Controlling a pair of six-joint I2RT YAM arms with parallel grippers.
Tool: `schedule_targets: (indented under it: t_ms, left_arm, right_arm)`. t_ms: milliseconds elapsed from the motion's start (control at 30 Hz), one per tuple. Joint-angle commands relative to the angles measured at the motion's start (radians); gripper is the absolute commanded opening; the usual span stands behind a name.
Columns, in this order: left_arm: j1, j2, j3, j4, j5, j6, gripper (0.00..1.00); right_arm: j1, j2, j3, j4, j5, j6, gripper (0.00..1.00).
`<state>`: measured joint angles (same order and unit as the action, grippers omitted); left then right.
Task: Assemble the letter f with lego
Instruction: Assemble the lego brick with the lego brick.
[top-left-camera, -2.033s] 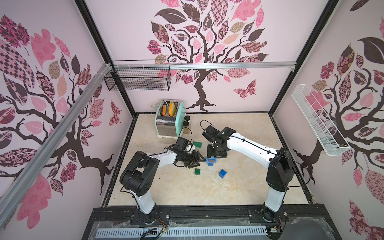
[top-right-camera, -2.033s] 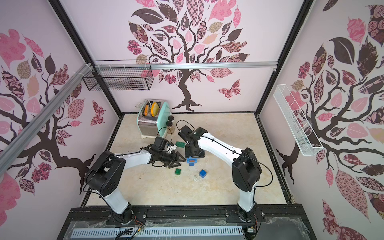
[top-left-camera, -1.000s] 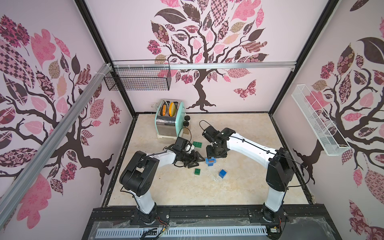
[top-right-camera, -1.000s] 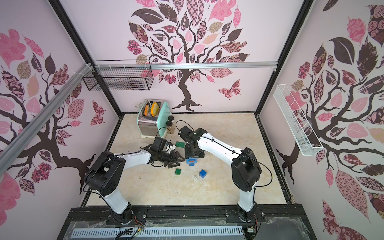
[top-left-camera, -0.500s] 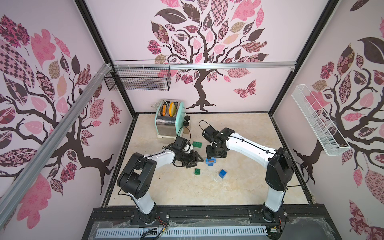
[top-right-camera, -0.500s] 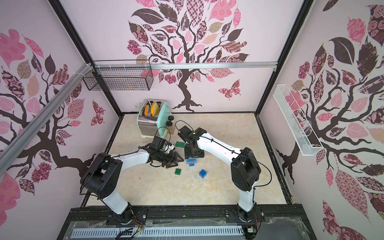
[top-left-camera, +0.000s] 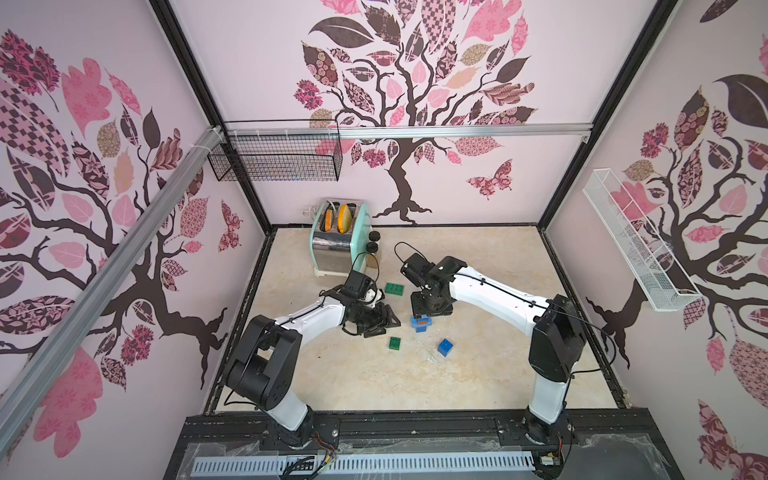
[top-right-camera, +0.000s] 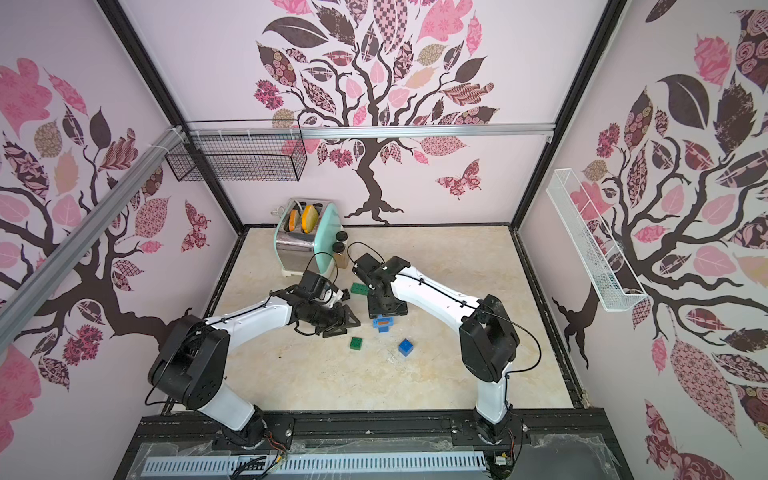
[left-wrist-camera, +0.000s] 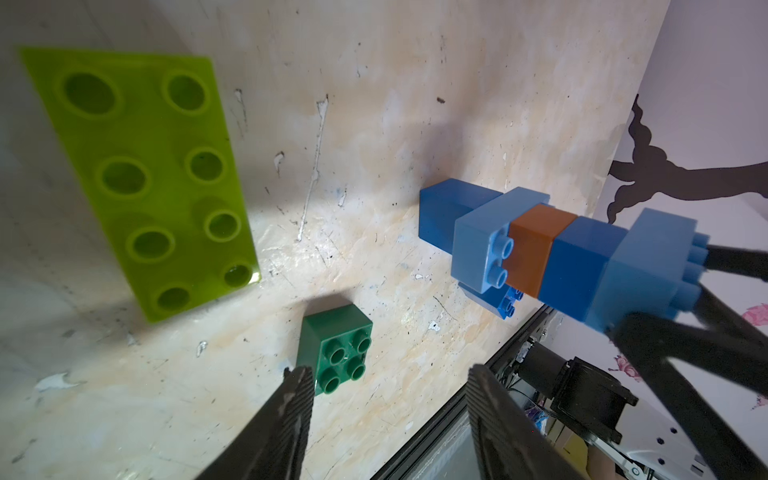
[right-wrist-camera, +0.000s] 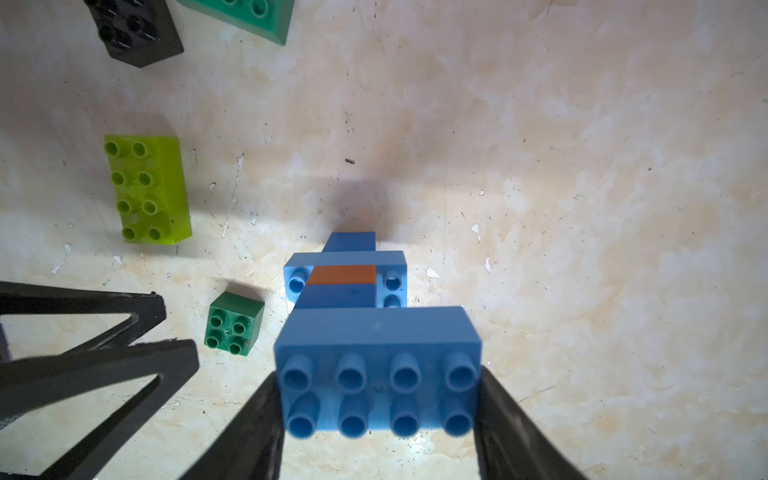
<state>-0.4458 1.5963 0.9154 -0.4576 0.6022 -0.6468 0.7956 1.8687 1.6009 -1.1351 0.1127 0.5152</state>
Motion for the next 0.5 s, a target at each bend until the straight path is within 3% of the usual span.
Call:
schedule_targets:
  t_ms: [0,267,467]
  left_arm:
    - [0.012,-0.028,0.004,-0.035,-0.021,0.031,0.63]
    - [0.036,-0.065,-0.015,-0.051,-0.024,0.054,0.66]
    - [0.038,-0.106,0.003,-0.074,-0.036,0.092,0.76]
  right_arm:
    - [0.007,0.131,-0.085,-0.041,-0.007,-0.004,0.61]
    - [0.008,0.110,-0.080,-0.040,-0.008,-0.003,0.61]
    - [0.007,0.064,0.001,-0.055,-0.010,-0.007,0.61]
